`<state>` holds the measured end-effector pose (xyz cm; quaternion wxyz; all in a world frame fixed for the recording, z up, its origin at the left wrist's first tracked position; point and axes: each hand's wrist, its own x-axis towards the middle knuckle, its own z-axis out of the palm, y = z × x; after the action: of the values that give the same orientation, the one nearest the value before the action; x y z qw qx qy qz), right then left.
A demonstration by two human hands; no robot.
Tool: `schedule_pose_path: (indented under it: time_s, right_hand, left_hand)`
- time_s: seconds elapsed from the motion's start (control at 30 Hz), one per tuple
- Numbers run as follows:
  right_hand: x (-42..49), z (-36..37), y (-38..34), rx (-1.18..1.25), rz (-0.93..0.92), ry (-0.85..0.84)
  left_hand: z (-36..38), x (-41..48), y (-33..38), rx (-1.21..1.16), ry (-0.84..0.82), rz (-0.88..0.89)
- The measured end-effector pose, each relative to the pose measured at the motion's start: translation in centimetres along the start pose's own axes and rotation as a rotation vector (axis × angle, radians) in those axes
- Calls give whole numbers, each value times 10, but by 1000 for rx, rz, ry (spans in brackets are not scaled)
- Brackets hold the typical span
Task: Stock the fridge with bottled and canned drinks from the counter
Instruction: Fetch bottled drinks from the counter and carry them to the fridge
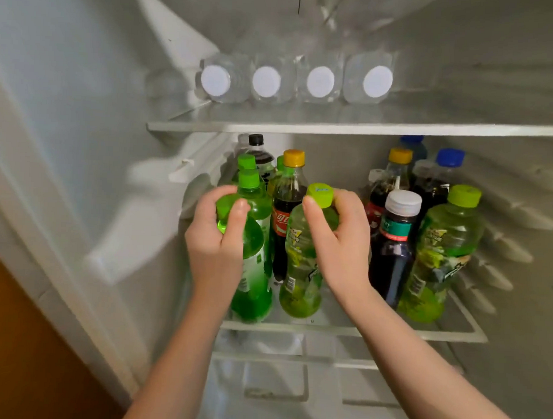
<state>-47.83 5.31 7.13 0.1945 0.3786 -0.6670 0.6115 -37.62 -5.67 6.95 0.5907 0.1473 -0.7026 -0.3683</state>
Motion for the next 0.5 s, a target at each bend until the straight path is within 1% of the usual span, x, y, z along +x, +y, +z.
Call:
schedule_pose_path:
  time_s: [0.13,0.27,0.5]
  right_hand:
    - [5,11,10,-17,45,-12]
    - [4,15,15,14,42,33]
    - [-2,23,17,65,95,95]
  left_hand:
    - [10,5,-11,53,31,-27]
    - [17,7,-19,88,31,10]
    - [26,5,-25,56,80,69]
